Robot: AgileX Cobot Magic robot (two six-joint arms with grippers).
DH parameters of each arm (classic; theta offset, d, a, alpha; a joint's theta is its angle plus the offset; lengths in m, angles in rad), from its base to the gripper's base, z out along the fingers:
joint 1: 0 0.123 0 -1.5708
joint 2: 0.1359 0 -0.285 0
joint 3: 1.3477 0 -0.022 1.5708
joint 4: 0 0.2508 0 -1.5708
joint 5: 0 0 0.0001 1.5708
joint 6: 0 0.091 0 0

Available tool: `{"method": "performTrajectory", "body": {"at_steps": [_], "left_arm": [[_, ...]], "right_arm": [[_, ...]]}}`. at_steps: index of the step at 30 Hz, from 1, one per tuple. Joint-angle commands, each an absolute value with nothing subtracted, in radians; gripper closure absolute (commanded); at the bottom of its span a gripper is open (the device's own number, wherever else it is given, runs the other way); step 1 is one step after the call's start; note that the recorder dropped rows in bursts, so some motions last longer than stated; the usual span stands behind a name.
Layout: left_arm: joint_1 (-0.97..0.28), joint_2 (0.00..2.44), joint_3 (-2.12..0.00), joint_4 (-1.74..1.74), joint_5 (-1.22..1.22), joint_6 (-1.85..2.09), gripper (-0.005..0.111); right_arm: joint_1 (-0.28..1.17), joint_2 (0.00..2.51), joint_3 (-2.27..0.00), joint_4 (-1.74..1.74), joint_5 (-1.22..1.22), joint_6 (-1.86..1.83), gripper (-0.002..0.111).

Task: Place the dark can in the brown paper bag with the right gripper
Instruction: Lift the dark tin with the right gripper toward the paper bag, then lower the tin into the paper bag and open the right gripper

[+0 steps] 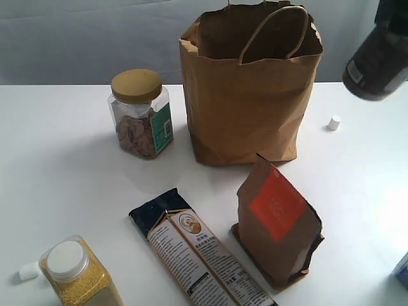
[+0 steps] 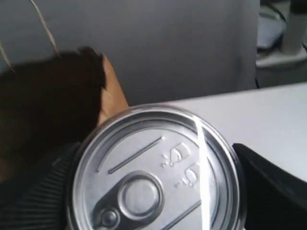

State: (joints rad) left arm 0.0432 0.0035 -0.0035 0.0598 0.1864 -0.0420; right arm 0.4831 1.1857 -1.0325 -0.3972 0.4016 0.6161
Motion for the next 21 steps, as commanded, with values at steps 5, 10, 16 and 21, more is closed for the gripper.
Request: {"method": "performTrajectory", "body": {"at_steps": [5, 10, 16, 21], "left_arm": [[0.037, 0.0, 0.0, 0.062, 0.183, -0.046, 0.107], [0.037, 0.0, 0.0, 0.062, 0.183, -0.046, 0.107], [0.037, 0.0, 0.0, 0.062, 0.183, -0.046, 0.107], [0.037, 0.0, 0.0, 0.062, 0.183, -0.046, 0.107]], "right_arm": [[0.49, 1.229, -1.038, -0.449, -0.036, 0.636, 0.108], [0.49, 1.312, -1.077, -0.457, -0.191, 0.633, 0.108], [0.52, 1.46, -1.23, -0.474, -0.189, 0.632, 0.108], [0.583, 1.601, -1.367, -0.504, -0.135, 0.632, 0.108]]}}
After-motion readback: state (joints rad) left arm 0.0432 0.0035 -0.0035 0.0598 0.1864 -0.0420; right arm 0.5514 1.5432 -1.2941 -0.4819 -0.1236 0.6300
